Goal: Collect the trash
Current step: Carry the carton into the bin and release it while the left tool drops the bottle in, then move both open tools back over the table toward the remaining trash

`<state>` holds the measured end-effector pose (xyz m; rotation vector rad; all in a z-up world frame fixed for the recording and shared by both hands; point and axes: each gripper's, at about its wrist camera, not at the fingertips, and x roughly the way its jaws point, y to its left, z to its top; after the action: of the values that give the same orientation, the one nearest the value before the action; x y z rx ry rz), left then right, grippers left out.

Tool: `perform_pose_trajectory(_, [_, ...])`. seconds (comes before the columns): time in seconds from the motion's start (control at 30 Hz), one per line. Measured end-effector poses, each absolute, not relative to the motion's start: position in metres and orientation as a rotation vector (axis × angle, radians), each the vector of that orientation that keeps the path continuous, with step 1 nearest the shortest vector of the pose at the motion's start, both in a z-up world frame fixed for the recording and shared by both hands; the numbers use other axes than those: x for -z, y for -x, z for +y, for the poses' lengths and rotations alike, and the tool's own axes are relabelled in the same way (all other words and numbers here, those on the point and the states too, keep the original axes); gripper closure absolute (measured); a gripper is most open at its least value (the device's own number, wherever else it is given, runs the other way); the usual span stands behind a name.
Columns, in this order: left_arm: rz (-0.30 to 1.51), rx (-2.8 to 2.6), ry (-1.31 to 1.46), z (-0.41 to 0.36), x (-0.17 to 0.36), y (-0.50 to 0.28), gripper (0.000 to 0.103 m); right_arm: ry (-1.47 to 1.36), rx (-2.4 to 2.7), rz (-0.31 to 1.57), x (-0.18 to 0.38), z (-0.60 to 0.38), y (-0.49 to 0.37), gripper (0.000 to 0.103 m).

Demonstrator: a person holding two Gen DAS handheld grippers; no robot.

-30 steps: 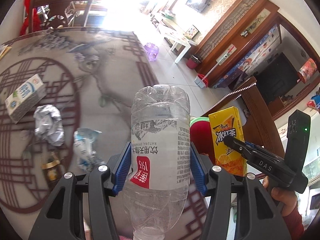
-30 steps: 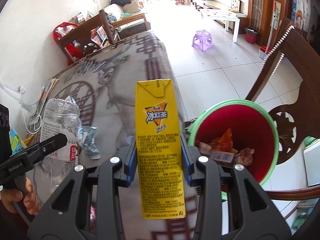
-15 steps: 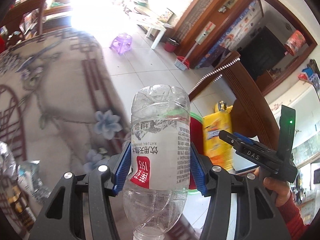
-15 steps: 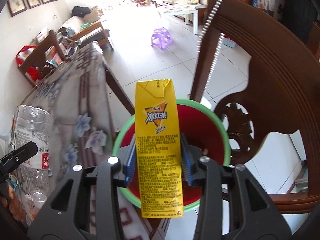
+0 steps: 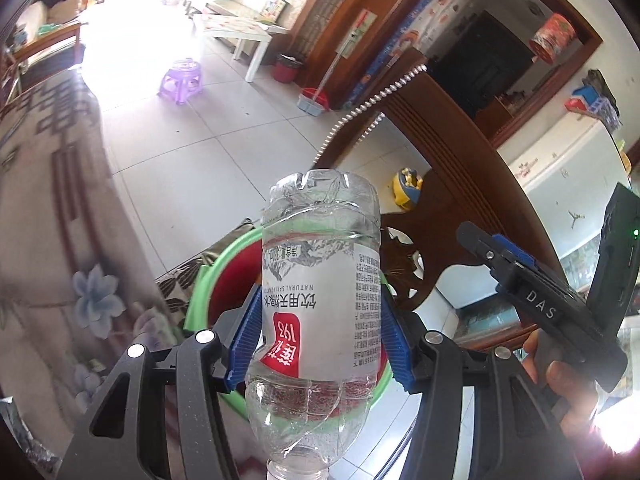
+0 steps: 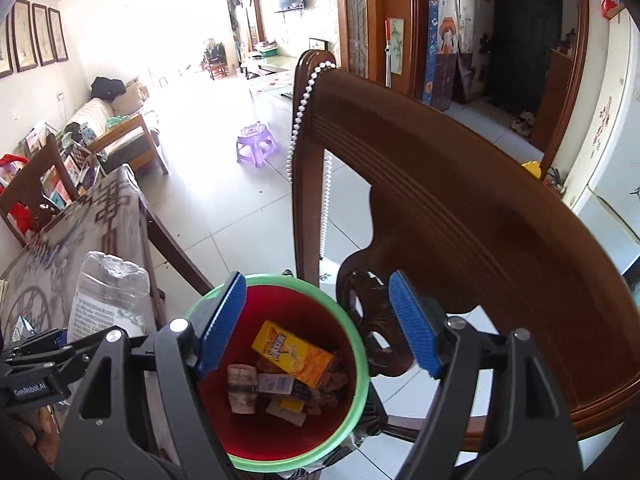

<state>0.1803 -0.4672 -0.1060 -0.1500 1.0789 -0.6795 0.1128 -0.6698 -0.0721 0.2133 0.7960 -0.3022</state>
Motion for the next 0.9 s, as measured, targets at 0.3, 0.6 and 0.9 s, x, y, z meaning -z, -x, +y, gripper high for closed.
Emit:
perform_pose_trajectory(0.3, [0.99, 0.662, 0.148, -0.441, 0.085, -0.158, 0.023, -0.209, 0.302, 0.85, 0.075, -0.662, -0.103, 0.031])
perform_pose_trajectory(0.6, [0.908, 0.47, 0.207, -0.324, 0.059, -0.11, 0.023, -0.159, 0.151, 0.866, 0.067, -0.589, -0.108, 0.029])
perform_pose_trajectory(0.9, [0.891, 0.346, 0.273, -0.226, 0.056, -0.065, 0.023, -0.098, 0.011, 0.892, 0.066, -0.494, -0.097, 0.029])
